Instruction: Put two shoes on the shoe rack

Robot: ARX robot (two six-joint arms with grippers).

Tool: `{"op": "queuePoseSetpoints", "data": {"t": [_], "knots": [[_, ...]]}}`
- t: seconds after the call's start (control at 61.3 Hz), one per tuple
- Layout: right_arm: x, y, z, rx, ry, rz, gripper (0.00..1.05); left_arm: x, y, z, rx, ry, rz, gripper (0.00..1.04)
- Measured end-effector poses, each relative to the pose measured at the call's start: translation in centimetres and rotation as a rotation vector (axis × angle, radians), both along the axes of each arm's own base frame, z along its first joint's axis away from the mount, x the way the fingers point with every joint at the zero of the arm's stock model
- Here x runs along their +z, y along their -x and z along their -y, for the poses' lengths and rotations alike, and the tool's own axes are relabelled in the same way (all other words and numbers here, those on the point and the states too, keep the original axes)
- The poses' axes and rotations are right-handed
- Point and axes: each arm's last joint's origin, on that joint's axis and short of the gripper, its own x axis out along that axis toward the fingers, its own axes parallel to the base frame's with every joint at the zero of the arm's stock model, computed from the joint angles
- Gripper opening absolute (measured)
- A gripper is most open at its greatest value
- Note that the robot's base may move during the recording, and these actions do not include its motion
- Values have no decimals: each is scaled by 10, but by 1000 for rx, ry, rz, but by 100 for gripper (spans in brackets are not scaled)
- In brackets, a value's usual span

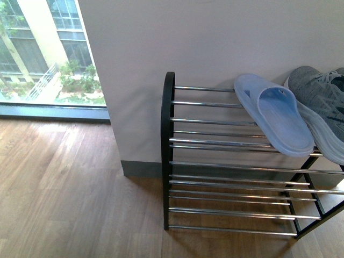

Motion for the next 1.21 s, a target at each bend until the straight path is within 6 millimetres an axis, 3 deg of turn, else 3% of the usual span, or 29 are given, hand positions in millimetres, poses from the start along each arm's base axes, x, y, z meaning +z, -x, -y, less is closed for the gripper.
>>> {"op": "queuePoseSetpoints", "data": {"t": [0.538, 0.636, 0.783, 0.946, 1.027, 1.207], "knots": [[0, 0, 0, 4, 0, 2, 95, 0, 0, 0, 6, -2, 0, 2], [0, 0, 0, -5, -1, 0, 95, 2, -5, 5, 64, 69, 80, 2], [0, 0, 0, 0, -1, -1, 96, 26, -50, 39, 13, 416, 182, 2], [0, 0, 0, -1, -1, 0, 96, 38, -124, 85, -108, 571, 44, 2], [0, 0, 0, 1, -1, 0, 96, 29, -164, 114, -150, 584, -100, 2], [0, 0, 0, 1, -1, 0, 96, 3, -216, 144, -161, 514, -258, 2]]}}
